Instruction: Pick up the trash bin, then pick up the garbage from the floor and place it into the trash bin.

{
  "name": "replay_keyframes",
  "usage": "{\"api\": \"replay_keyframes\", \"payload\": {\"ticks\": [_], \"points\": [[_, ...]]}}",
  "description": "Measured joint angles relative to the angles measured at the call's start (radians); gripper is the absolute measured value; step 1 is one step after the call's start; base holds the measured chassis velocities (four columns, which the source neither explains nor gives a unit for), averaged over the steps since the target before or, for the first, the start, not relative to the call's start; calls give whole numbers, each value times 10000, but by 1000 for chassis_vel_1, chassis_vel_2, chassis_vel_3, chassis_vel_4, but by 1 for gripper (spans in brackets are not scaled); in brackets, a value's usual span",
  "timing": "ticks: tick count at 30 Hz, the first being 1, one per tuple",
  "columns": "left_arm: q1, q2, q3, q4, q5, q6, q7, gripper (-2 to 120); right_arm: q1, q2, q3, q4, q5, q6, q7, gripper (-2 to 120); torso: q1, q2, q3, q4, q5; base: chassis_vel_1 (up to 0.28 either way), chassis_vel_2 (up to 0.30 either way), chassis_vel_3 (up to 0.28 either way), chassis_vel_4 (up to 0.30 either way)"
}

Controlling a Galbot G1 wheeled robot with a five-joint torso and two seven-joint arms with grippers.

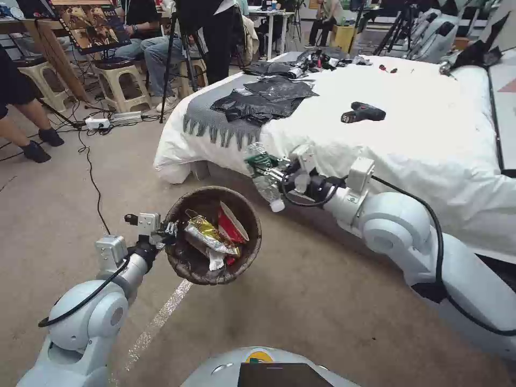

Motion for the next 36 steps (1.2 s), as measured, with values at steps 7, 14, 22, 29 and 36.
{"api": "replay_keyframes", "payload": {"ticks": [7,14,22,29,36], "points": [[-21,-67,38,-8,72,32,-9,2,975,478,-1597,84,262,-153,-121,26,0,0,0,-1,0,0,0,0,0],[-16,-74,16,-8,81,37,-12,2,1389,879,-2411,-23,276,-274,-97,26,0,0,0,-1,0,0,0,0,0],[-19,-95,-10,-32,84,41,-14,2,1639,1263,-2965,-360,126,-391,-29,26,0,0,0,-1,0,0,0,0,0],[-36,-110,-11,-32,85,42,-14,2,1690,1424,-3171,-717,-162,-404,-46,26,0,0,0,-2,0,0,0,0,0],[-41,-98,-53,-32,74,42,-13,2,1717,1717,-3363,-1183,-360,-389,-29,26,0,0,0,-1,1,0,0,0,0]]}}
